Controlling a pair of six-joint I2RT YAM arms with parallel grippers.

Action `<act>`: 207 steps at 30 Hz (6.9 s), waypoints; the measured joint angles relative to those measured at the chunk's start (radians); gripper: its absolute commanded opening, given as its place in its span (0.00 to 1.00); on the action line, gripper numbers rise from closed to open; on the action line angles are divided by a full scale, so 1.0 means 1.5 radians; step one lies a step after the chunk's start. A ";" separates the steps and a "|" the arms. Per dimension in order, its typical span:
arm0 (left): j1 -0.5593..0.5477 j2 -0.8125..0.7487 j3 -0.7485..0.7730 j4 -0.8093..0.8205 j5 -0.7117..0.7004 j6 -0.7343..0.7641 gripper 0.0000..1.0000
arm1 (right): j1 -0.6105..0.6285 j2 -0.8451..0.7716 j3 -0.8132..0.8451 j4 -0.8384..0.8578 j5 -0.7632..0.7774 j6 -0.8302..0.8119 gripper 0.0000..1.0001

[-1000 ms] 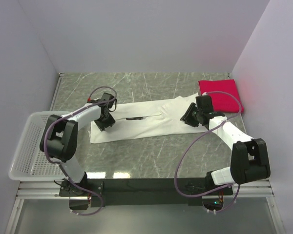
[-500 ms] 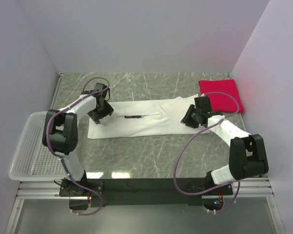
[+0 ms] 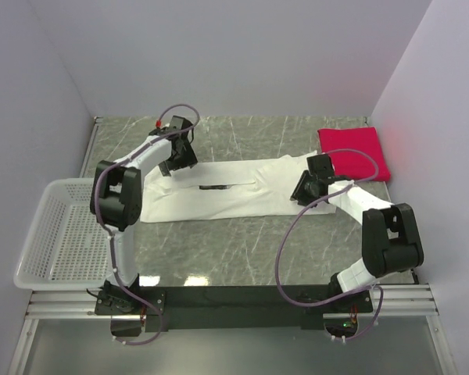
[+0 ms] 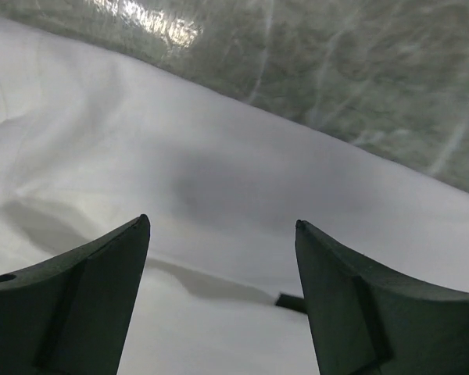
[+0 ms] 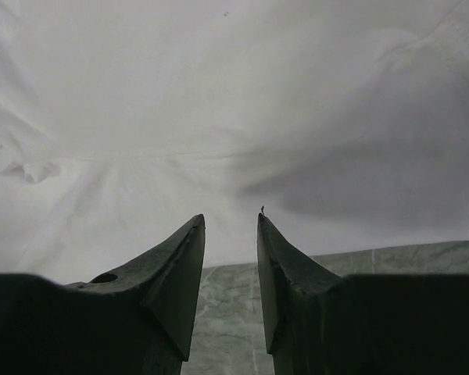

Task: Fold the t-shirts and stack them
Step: Fold the tshirt

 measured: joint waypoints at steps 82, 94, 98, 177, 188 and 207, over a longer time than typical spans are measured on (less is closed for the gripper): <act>0.058 -0.554 -0.496 0.175 0.071 0.084 0.94 | 0.137 0.351 0.416 -0.059 0.183 0.210 0.46; 0.058 -0.555 -0.496 0.180 0.058 0.084 0.94 | 0.144 0.518 0.666 -0.170 0.073 0.153 0.41; 0.058 -0.555 -0.498 0.180 0.055 0.084 0.94 | 0.161 0.564 0.738 -0.177 0.022 0.114 0.41; -0.317 -0.226 -0.442 0.140 0.210 -0.130 0.48 | -0.114 0.557 0.686 -0.110 -0.088 0.073 0.25; -0.317 -0.227 -0.440 0.135 0.208 -0.160 0.48 | -0.115 0.458 0.510 -0.027 -0.150 0.064 0.40; -0.317 -0.244 -0.463 0.139 0.208 -0.202 0.45 | -0.091 0.485 0.532 -0.028 -0.186 0.084 0.00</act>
